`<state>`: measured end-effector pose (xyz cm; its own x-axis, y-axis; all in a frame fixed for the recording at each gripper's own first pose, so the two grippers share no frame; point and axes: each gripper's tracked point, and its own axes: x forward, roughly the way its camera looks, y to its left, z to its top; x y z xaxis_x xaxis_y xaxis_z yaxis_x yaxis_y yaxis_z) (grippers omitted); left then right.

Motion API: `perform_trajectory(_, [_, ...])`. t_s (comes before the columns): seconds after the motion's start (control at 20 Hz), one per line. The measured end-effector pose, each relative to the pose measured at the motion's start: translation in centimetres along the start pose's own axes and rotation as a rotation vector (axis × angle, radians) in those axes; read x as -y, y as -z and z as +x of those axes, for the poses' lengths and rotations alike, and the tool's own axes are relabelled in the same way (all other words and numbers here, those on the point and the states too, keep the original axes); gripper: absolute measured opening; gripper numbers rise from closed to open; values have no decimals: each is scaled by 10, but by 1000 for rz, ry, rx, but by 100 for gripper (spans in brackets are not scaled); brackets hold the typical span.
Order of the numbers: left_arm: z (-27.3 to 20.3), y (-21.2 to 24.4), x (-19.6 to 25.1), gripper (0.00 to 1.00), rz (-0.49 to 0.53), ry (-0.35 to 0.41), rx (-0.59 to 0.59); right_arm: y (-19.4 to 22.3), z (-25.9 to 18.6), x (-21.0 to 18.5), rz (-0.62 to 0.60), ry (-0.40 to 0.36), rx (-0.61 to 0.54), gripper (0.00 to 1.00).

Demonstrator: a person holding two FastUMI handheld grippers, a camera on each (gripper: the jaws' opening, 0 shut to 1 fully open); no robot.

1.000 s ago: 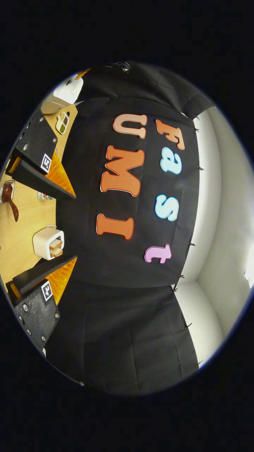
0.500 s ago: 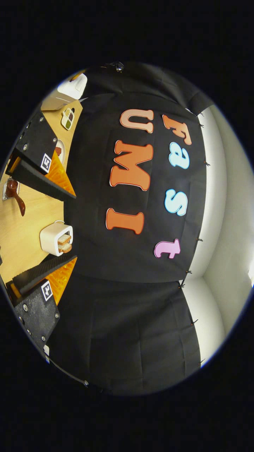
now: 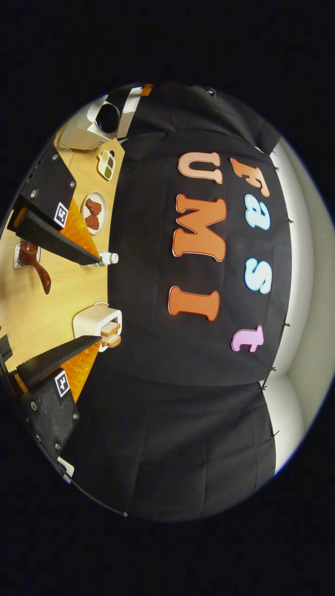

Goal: Close the left gripper, press the button to open the rice cooker; take a wooden spoon from the chopstick holder with the right hand, scoop a spoonful of rice and pour it into the rice cooker, then put the wooden spoon back into the chopstick holder.

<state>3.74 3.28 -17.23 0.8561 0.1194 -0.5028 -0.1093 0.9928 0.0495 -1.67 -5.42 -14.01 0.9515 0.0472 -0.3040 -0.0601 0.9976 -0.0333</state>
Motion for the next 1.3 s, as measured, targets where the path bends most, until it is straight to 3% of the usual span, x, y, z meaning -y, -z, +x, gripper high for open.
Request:
perform_trajectory(0.15, [-21,-18,6,4,1,-4,106,16,5,-6,0,-26,-40,95])
perform_trajectory(0.3, [-52,-33,29,4,-84,41,193,42,12,-12,29,-52,-105,95])
perform_trajectory(0.55, [-95,-63,48,4,-37,41,346,84,26,-23,84,-88,-211,95])
perform_trajectory(0.95, [-139,-84,65,5,9,21,469,140,44,-23,166,-101,-364,95])
perform_trajectory(1.0, [-143,-85,71,19,21,34,477,148,46,-23,183,-105,-383,94])
perform_trajectory(1.1, [-150,-85,80,58,39,37,493,161,50,-25,216,-113,-421,94])
perform_trajectory(1.15, [-154,-86,83,65,48,30,503,166,52,-26,232,-118,-433,94])
perform_trajectory(1.2, [-157,-86,85,80,56,22,511,171,54,-27,239,-120,-444,93])
perform_trajectory(1.3, [-163,-87,91,100,51,16,522,174,58,-33,260,-138,-453,93])
